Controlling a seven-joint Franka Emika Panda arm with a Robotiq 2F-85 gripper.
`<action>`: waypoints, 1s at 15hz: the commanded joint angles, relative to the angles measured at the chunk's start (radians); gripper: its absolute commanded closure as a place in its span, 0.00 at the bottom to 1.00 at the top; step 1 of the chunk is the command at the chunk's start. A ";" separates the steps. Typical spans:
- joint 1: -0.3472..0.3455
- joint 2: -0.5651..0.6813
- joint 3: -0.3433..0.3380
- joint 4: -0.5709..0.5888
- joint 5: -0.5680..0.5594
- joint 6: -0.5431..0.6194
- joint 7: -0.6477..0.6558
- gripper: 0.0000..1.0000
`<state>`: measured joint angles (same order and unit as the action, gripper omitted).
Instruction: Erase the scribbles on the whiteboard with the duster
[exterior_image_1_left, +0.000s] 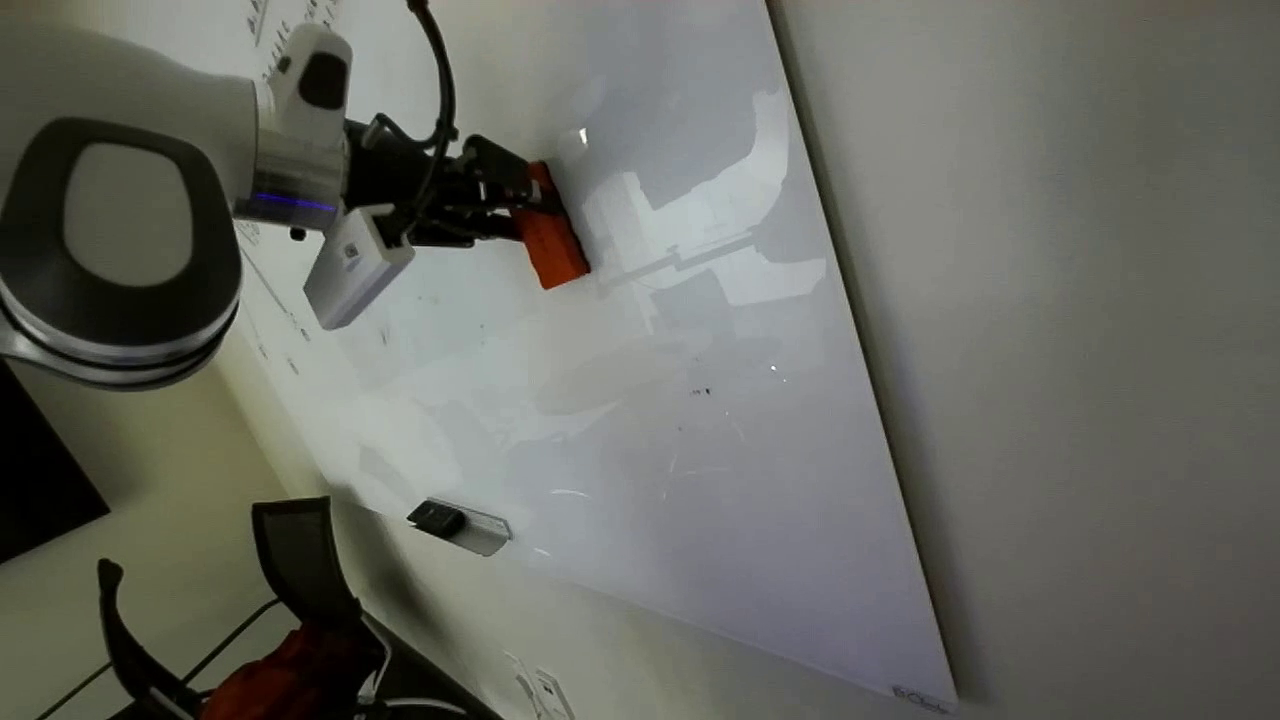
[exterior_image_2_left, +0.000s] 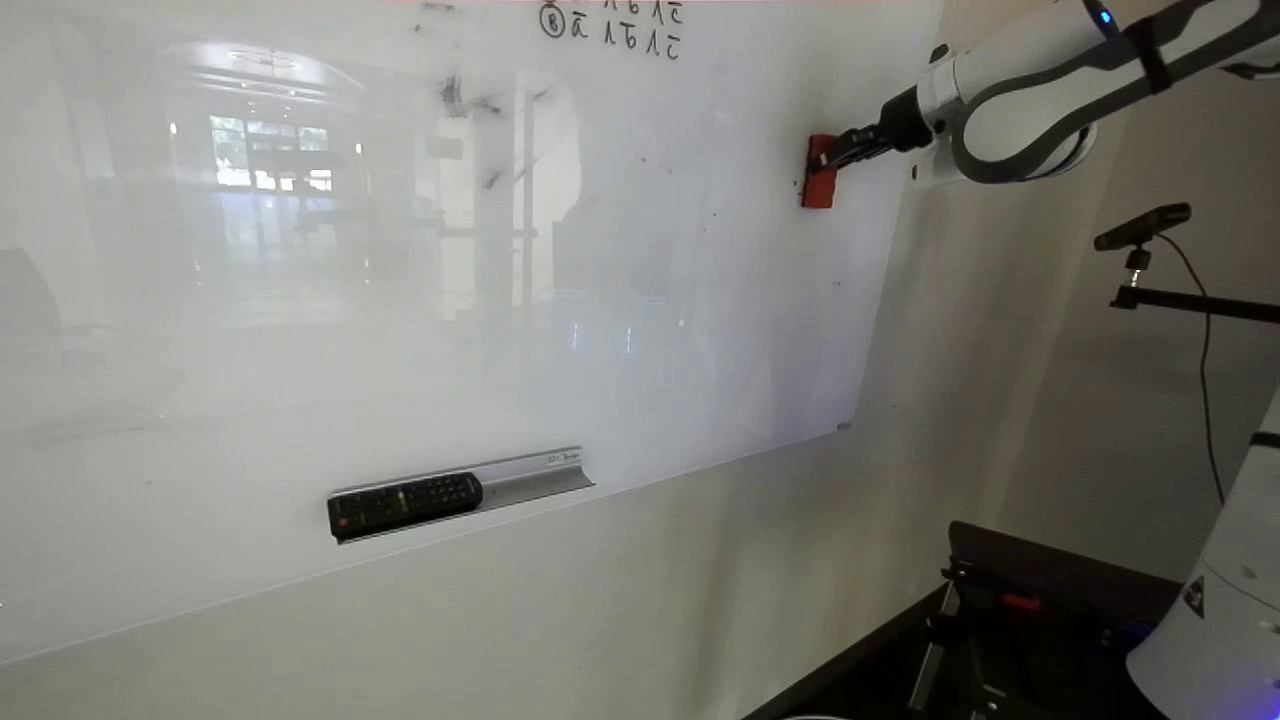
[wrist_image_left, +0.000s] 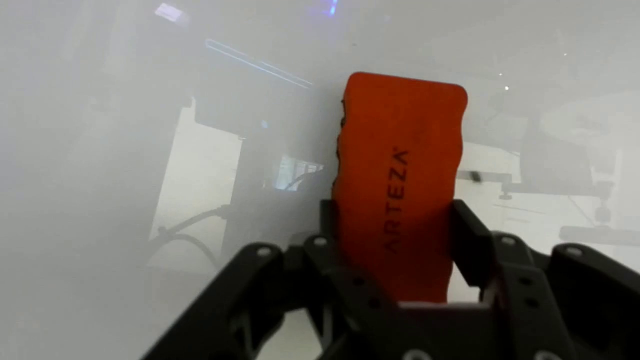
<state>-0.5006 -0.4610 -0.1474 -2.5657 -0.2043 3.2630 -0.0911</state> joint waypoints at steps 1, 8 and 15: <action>0.037 0.078 0.089 0.016 0.014 0.047 0.039 0.70; 0.015 0.124 0.286 0.006 0.005 0.011 0.094 0.70; -0.060 0.129 0.432 -0.018 0.002 -0.020 0.174 0.45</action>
<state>-0.5613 -0.3321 0.2851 -2.5842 -0.2027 3.2425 0.0839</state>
